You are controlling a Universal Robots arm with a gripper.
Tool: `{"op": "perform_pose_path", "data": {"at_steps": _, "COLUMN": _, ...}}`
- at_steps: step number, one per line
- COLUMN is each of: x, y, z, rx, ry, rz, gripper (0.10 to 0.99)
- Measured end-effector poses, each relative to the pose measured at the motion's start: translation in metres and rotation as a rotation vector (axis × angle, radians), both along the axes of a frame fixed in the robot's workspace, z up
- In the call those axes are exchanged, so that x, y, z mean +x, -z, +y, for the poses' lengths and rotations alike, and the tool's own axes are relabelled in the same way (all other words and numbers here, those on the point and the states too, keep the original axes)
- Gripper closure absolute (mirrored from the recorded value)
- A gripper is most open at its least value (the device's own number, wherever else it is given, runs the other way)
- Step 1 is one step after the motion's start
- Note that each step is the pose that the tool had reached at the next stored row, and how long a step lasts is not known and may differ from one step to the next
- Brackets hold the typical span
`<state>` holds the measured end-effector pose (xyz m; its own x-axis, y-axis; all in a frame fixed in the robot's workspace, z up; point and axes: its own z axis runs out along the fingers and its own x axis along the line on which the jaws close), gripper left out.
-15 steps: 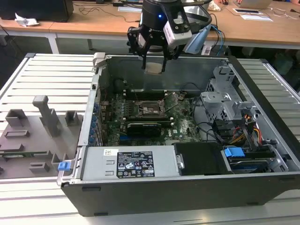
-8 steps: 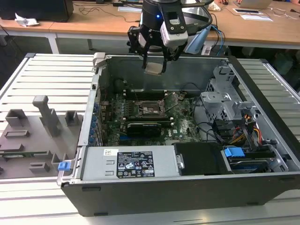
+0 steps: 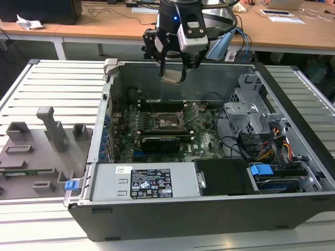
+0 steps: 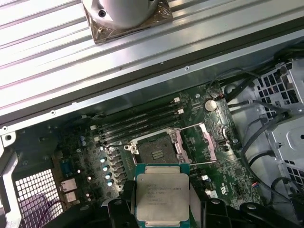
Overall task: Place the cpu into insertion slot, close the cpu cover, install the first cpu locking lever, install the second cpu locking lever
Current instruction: 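Place the cpu into insertion slot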
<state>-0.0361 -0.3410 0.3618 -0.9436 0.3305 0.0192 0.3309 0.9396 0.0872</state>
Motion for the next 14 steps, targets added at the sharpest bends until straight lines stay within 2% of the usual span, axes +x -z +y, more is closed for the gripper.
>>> {"op": "perform_pose_path", "data": {"at_steps": 14, "x": 0.0000, "y": 0.0003, "z": 0.0000, "rx": 0.000, "ry": 0.084, "rz": 0.0000, "gripper": 0.545}}
